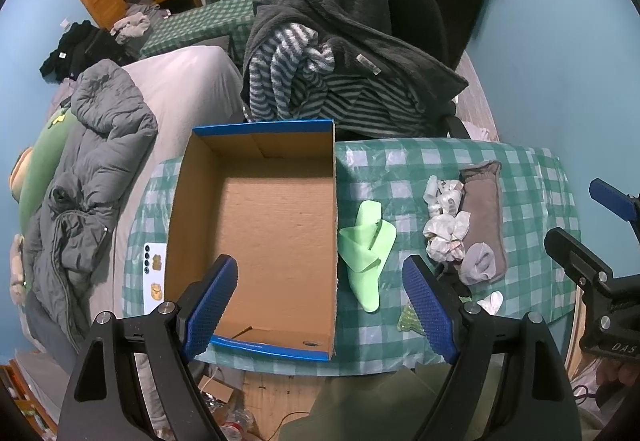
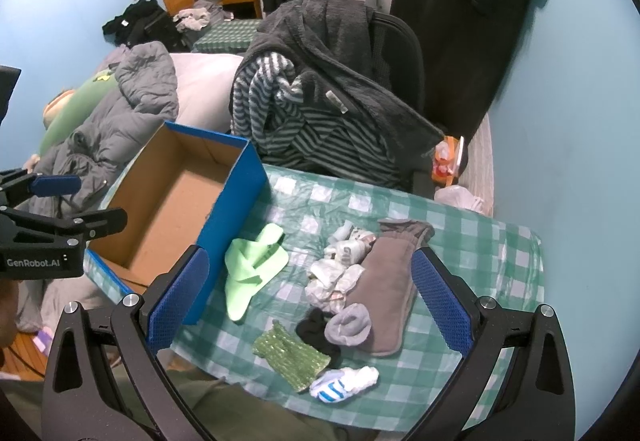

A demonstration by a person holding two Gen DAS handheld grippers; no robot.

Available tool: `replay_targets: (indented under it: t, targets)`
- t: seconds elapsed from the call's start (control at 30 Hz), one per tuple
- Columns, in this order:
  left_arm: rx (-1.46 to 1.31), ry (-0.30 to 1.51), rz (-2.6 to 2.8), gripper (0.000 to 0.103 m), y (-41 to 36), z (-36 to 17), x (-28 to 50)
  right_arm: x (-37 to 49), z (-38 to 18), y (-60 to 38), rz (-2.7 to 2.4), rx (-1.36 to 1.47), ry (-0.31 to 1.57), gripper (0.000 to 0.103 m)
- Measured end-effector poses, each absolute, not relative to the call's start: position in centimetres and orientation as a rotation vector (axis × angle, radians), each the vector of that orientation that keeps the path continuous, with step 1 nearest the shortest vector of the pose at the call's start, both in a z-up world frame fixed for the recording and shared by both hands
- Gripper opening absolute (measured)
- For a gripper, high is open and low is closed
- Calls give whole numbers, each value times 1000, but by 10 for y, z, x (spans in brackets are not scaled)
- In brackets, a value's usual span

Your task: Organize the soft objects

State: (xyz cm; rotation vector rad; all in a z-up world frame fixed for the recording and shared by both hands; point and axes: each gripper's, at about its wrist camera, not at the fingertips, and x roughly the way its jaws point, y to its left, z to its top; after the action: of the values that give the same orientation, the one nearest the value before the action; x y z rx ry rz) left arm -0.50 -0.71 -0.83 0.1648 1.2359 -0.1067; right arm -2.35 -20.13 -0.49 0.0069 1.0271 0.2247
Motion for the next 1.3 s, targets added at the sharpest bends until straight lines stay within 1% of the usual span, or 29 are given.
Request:
replay_targets:
  t: [1.1, 1.3]
  targets:
    - [167, 1241, -110, 86, -11, -12, -14, -30, -9, -202, 229, 11, 1034, 101]
    - [158, 1255, -110, 86, -9, -19, -22, -30, -9, -202, 227, 12, 1038, 101]
